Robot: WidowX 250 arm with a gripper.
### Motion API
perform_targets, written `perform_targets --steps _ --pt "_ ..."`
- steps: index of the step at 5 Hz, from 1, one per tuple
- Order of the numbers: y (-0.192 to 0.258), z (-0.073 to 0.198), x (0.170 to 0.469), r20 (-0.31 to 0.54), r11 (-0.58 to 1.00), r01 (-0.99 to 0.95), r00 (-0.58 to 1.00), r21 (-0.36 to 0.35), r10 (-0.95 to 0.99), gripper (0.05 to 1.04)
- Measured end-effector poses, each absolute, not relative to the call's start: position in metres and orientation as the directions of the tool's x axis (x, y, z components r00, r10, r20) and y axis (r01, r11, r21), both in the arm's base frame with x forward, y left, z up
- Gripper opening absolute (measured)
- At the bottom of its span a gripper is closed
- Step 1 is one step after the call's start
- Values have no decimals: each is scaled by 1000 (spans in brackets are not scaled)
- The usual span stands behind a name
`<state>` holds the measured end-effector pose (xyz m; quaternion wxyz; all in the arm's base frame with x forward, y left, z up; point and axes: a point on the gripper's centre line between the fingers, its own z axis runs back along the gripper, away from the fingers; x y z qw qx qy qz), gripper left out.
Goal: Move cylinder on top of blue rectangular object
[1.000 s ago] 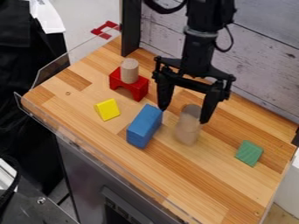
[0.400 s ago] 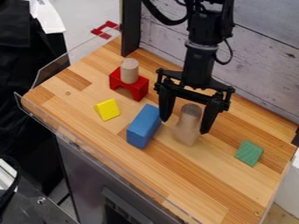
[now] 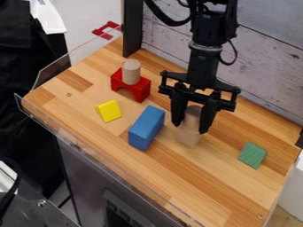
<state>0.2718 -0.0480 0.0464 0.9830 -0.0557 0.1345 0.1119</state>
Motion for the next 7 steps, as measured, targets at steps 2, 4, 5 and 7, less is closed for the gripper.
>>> perform_targets --steps 2,4,5,7 --pt "-44 65 262 -259 968 -240 942 -77 214 518" --pt "-23 89 227 -279 955 -291 922 -51 267 518" --pt "-17 82 218 -305 949 -312 909 -47 284 518" --pt "-7 58 220 -361 944 -323 890 -68 279 518"
